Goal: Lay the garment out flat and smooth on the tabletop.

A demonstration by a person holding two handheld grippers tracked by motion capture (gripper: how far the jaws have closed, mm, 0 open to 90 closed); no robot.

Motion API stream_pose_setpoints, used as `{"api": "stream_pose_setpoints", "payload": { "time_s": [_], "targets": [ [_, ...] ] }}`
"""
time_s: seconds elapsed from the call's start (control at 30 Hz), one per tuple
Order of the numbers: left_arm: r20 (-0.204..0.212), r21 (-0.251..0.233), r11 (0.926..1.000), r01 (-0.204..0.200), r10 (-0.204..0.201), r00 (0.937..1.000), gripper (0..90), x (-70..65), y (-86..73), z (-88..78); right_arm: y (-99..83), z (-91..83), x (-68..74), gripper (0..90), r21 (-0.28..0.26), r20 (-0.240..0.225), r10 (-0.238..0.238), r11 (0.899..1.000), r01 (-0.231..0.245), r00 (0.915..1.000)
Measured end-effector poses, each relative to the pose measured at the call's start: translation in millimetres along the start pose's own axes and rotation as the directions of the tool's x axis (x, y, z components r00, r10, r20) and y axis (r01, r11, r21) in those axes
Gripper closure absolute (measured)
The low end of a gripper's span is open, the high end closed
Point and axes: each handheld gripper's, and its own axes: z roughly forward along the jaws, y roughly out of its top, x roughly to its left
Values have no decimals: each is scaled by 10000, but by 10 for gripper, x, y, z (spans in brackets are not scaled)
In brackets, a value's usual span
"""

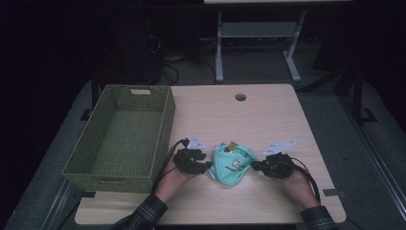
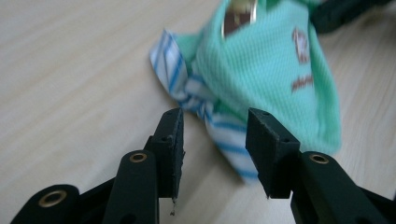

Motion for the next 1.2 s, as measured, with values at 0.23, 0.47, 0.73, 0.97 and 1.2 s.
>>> {"api": "stream_pose_setpoints", "payload": {
  "time_s": [0.23, 0.47, 0.73, 0.97, 1.2],
  "targets": [
    [648, 357, 9993, -139, 116, 9978, 528, -60, -33, 143, -25, -21, -55, 851, 65, 271, 147, 9999, -148, 9995],
    [984, 415, 9991, -54, 13, 9952, 525, -54, -47, 215, 43, -107, 79, 786, -582, -337, 20, 9983, -40, 9994],
    [1188, 652, 9969, -431, 351, 9923, 684, -106, -29, 292, 143, 12, 358, 702, -619, -1511, -479, 9973, 390, 9874],
    [1049, 1005, 9874, -1221, 1115, 9882, 872, -146, 9, 319, 181, 172, 510, 633, -289, -2159, -776, 9969, 731, 9733],
    [1009, 970, 9885, -1156, 1058, 9893, 886, -163, 17, 326, 171, 335, 600, 663, 361, -2153, -955, 9937, 1057, 9719]
  ]
}}
